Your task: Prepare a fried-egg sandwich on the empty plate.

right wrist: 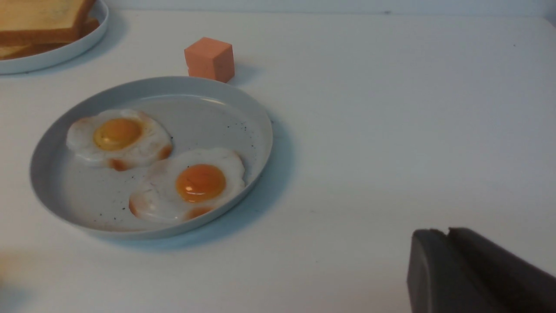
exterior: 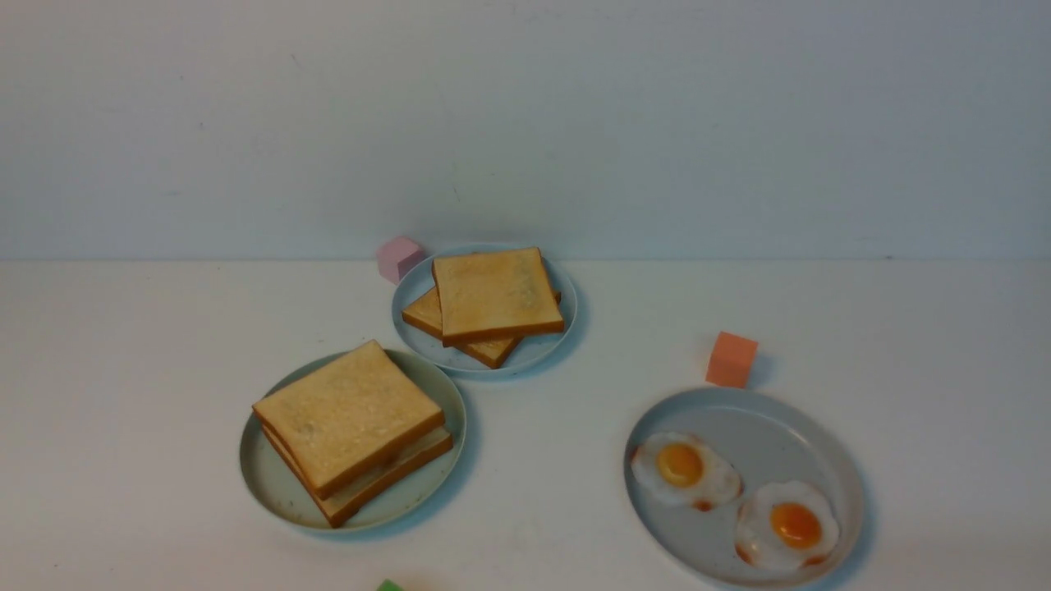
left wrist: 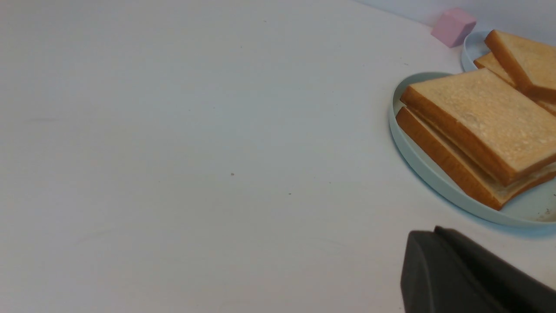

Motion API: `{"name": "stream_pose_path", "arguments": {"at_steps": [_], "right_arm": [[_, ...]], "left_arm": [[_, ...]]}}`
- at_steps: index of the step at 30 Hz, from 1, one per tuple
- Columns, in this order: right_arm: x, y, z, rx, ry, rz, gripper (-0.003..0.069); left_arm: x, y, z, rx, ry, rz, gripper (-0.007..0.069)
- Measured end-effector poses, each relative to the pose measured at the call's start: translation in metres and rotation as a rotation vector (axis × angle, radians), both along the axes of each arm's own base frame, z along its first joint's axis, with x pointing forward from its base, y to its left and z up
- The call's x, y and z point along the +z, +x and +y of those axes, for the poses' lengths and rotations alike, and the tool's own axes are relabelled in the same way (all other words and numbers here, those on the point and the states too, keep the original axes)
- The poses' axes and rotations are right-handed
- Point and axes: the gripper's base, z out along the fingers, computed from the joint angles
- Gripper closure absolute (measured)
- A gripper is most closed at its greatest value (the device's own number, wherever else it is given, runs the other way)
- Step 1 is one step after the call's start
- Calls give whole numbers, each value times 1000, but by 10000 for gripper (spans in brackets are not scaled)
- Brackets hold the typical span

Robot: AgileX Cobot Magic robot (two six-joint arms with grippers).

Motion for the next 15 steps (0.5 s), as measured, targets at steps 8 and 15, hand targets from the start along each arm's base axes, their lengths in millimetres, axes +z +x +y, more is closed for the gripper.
{"name": "stream_pose_path", "arguments": {"at_steps": [8, 15], "right_arm": [[0, 0, 0, 0, 0, 0, 576], [0, 0, 0, 0, 0, 0, 568]], "left_arm": [[0, 0, 0, 0, -1, 0, 638], [0, 0, 0, 0, -1, 0, 638]]}}
